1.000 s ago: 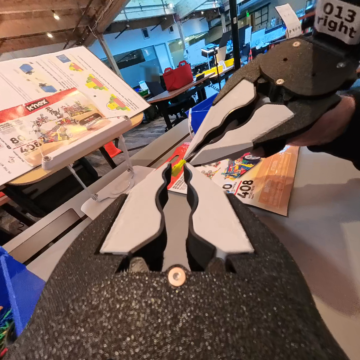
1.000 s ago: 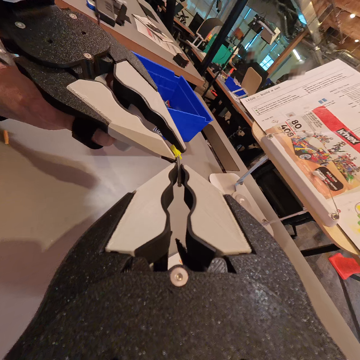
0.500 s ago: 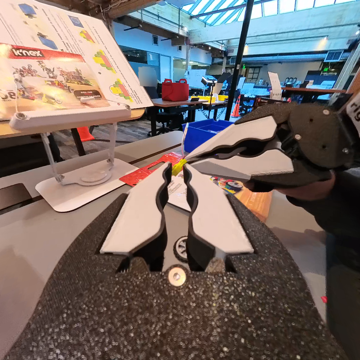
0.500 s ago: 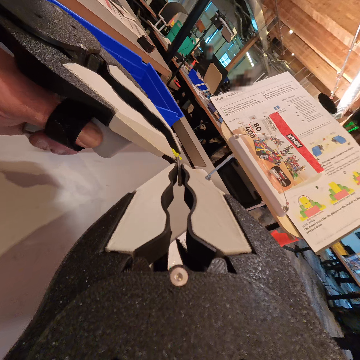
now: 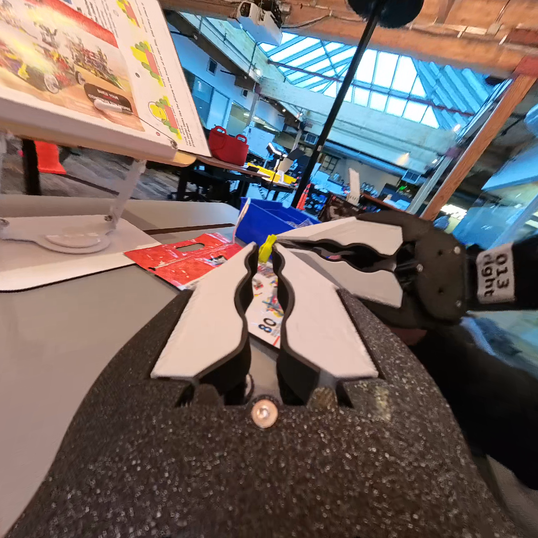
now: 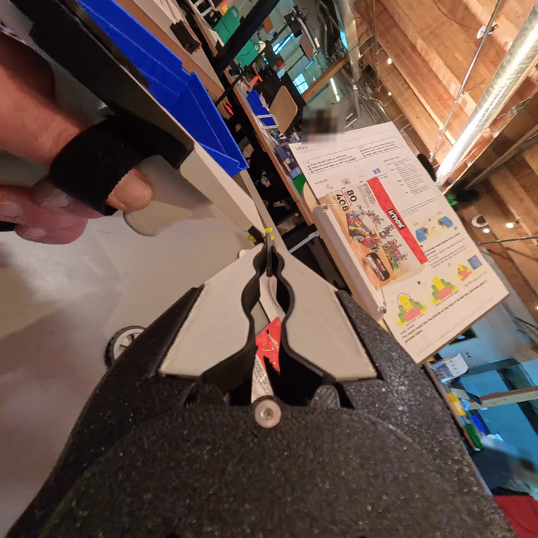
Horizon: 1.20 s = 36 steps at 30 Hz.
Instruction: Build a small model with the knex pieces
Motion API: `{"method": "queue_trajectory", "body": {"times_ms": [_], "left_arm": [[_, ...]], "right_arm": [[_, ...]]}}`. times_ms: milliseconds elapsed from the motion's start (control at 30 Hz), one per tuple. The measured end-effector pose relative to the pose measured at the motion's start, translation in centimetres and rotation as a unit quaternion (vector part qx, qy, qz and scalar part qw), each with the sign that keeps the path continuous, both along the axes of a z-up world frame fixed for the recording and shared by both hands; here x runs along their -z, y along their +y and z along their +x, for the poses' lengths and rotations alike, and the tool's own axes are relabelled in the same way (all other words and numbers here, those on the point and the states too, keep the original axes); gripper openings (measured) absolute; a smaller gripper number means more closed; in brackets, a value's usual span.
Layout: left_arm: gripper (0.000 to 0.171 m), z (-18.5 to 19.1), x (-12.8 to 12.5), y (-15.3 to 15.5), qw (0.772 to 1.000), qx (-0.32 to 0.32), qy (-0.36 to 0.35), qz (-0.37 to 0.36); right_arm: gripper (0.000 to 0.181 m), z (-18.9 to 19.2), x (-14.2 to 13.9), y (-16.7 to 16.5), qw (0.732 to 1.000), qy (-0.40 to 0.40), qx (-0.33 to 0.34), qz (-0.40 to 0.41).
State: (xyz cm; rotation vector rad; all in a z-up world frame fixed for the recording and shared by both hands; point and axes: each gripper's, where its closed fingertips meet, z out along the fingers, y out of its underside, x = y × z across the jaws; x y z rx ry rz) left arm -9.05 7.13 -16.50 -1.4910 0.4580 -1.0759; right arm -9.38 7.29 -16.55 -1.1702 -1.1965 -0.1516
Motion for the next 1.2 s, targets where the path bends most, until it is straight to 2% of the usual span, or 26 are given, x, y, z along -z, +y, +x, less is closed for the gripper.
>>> {"method": "queue_trajectory", "body": {"times_ms": [167,233,333,433,500,700,1033,1200], "left_arm": [[0.006,-0.1,-0.3,0.1,0.995,0.041,-0.077,-0.050],[0.007,0.0,-0.3,0.1,0.993,0.053,-0.087,-0.055],[0.011,0.2,-1.1,-0.4,0.996,0.064,-0.064,-0.022],[0.017,0.7,-1.4,-0.8,0.998,0.037,0.008,0.043],[0.020,0.9,-1.4,-0.9,0.997,0.031,0.031,0.060],[0.012,0.7,-0.9,-0.5,0.995,0.009,0.063,0.077],[0.007,0.5,-0.7,-0.3,0.998,0.012,0.042,0.051],[0.006,0.8,-0.7,-0.4,0.990,-0.019,0.101,0.100]], "right_arm": [[0.001,-0.1,-0.4,0.2,0.998,-0.020,0.027,0.047],[0.001,-0.1,-0.3,0.2,0.999,-0.012,0.022,0.038],[0.001,0.1,-0.8,-0.1,0.998,0.056,-0.015,-0.025],[0.001,0.5,-1.2,-0.2,0.991,0.104,-0.037,-0.069],[0.001,0.7,-1.4,-0.1,0.987,0.125,-0.046,-0.089],[0.001,0.7,-1.3,0.0,0.986,0.130,-0.045,-0.099],[0.001,0.5,-1.1,0.1,0.989,0.118,-0.032,-0.083],[0.001,0.8,-1.1,0.0,0.985,0.128,-0.052,-0.108]]}}
